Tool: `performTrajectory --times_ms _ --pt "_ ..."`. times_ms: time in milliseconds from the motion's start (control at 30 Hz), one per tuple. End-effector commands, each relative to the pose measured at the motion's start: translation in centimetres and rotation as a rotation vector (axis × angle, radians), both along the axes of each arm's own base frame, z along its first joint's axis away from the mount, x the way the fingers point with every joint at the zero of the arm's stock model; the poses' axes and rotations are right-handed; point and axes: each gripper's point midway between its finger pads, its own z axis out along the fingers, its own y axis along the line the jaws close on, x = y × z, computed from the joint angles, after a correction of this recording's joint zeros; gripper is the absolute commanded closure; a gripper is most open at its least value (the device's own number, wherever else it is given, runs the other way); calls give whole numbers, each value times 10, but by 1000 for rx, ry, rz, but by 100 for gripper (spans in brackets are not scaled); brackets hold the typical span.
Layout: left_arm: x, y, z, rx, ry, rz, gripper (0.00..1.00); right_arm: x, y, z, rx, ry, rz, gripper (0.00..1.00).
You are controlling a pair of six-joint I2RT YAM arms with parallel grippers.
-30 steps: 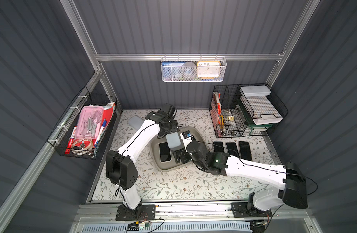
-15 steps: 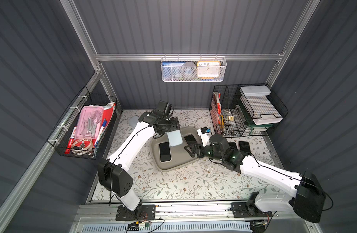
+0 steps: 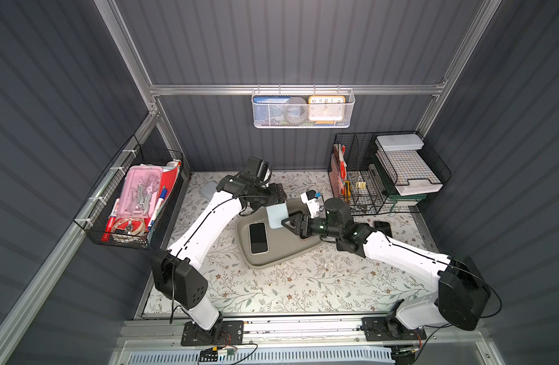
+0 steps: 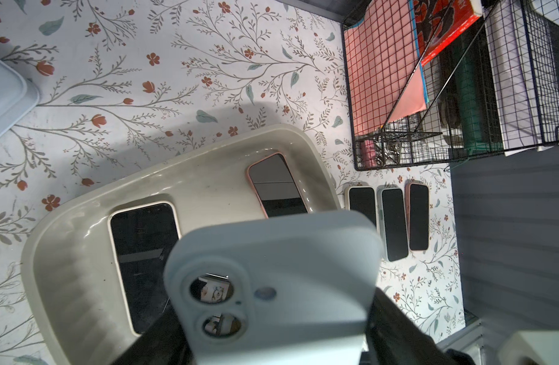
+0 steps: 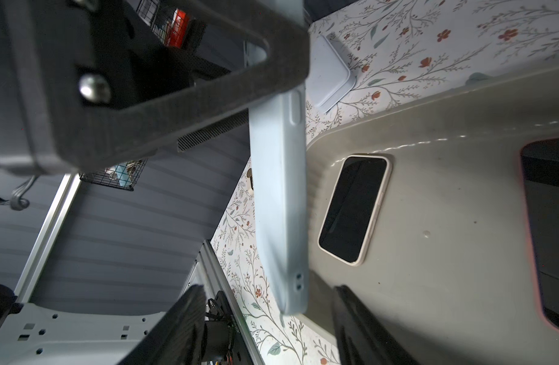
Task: Take the phone out of the storage box
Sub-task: Place the phone at the center of the board.
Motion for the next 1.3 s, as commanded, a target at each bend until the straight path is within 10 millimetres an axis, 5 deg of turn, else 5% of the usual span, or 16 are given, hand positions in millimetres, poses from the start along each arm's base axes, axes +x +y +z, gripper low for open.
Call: performTrajectory --times_ms 0,200,300,367,467,533,700,900,1267 --pt "-5 -9 25 -58 -59 -60 76 7 12 15 68 -13 35 37" --pt "-6 -15 28 -76 -60 -89 76 18 23 15 92 -14 52 52" --pt "-6 -18 29 -89 -58 -106 72 22 23 14 86 -23 48 69" --pt "-7 -20 30 -96 -55 -117 60 24 21 14 74 -35 29 80" --pt "-8 -23 31 -107 -51 -127 28 26 16 15 42 -62 8 93" --pt "-9 -24 32 -113 -53 -135 17 28 12 15 9 -83 -2 100" --pt "-13 -24 60 -214 -111 -90 1 29 -1 10 -151 -168 -24 100" --pt "-17 -11 95 -286 -150 29 1 34 -31 -4 -482 -355 -108 100" --pt "-12 -13 67 -240 -1 82 9 46 -44 2 -983 -822 -248 100"
